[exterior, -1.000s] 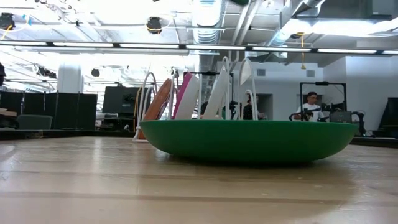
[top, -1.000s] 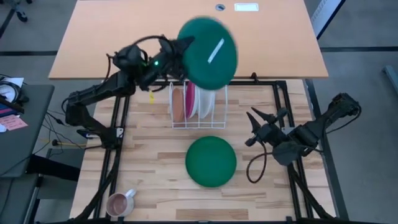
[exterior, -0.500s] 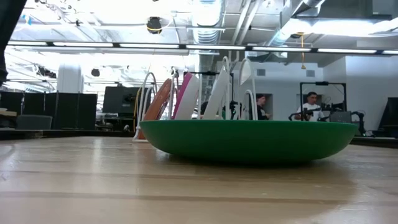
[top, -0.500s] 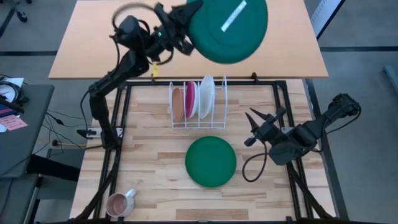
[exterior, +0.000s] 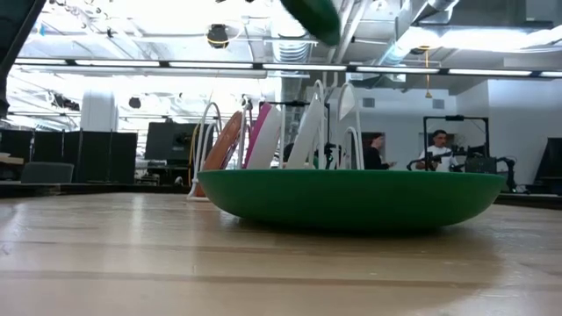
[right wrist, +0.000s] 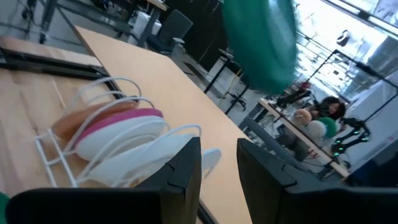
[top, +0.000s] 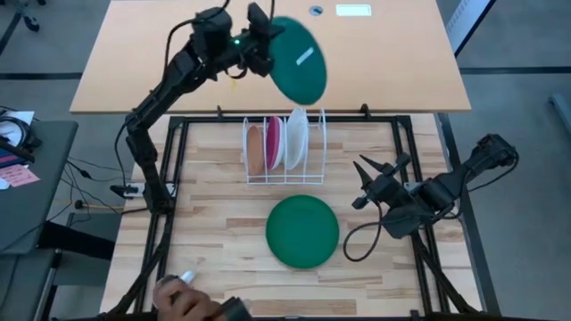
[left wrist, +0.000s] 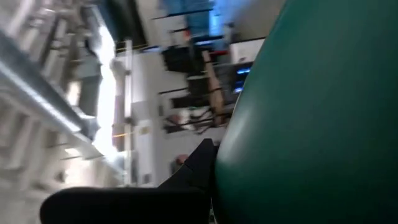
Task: Sort dishes
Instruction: Put the dark green plate in the dish rack
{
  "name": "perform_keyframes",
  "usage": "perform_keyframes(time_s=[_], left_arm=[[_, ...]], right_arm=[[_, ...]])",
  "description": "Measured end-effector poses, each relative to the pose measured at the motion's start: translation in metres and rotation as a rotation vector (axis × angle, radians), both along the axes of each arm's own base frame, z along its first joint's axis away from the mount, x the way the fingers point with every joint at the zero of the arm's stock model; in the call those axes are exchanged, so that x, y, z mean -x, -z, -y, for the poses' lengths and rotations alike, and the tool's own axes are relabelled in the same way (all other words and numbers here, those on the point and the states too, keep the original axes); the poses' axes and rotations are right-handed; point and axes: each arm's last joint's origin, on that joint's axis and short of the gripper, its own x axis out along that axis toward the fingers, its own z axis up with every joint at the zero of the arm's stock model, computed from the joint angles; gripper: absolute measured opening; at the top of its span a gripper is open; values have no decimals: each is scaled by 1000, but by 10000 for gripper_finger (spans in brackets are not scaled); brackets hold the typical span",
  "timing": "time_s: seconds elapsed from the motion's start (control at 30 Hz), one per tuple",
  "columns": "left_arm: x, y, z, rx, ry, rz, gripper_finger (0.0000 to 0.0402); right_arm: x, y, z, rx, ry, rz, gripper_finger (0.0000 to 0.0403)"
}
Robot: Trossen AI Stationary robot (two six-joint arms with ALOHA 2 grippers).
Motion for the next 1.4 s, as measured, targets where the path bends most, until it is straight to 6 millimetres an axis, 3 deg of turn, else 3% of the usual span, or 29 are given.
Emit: perform_keyframes(time_s=[0.13,0.47,0.7,1.07,1.2,1.4], left_arm=[[-8,15,-2,87,3,-65,23],[-52,67,-16,173,-6,-252,23],[-66,82,-17,169,-23,-314,23],[-72,89,3,269,120,-352,23],[-83,99,6,289,141,-368,23],[-106,130,-1,317,144,-442,23]], right_arm=[[-1,2,7,18,30,-28,108],[-5,3,18,15,71,-53,108],[-4,4,19,25,69,-72,108],[-4,4,19,24,68,-73,108],[-4,4,19,24,68,-72,108],[-4,4,18,17,67,-64,108]])
